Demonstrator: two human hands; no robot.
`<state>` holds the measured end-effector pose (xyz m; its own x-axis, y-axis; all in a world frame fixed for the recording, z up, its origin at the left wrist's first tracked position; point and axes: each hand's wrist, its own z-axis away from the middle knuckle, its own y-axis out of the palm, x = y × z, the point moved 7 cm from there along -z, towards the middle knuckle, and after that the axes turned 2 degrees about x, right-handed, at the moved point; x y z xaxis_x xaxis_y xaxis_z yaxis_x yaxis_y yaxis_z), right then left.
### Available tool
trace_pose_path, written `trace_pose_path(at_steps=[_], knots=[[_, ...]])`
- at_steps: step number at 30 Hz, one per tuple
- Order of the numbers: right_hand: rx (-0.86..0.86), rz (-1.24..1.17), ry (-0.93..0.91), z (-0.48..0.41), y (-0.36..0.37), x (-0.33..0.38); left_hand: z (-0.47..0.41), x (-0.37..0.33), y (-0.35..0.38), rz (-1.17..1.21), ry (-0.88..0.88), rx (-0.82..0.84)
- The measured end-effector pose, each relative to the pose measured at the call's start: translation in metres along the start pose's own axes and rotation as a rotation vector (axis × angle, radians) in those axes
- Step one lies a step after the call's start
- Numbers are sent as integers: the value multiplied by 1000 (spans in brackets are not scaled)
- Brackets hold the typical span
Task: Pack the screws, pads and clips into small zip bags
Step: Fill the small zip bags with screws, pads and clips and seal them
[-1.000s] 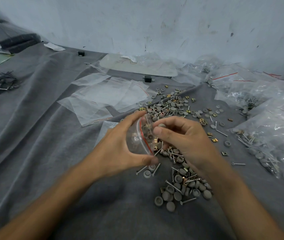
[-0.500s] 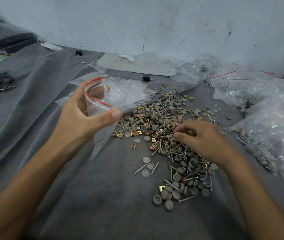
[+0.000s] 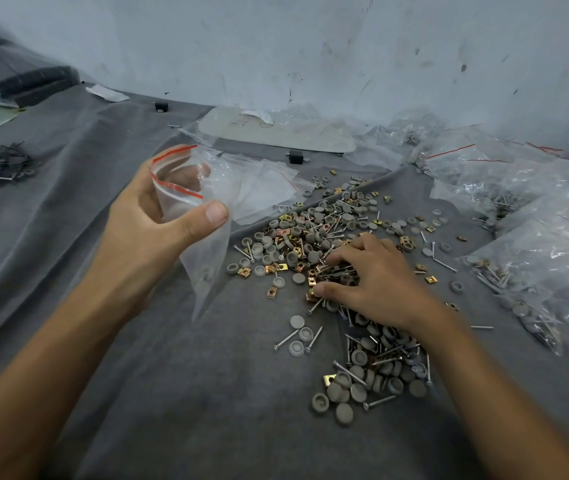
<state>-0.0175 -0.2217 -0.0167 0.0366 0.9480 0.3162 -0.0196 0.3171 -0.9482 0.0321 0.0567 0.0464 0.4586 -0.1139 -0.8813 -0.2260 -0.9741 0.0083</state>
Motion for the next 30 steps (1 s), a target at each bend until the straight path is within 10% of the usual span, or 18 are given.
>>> trace_pose_path(at_steps=[30], knots=[[224,35,16,-3,5,-4,-1,9,0,26,-53,42]])
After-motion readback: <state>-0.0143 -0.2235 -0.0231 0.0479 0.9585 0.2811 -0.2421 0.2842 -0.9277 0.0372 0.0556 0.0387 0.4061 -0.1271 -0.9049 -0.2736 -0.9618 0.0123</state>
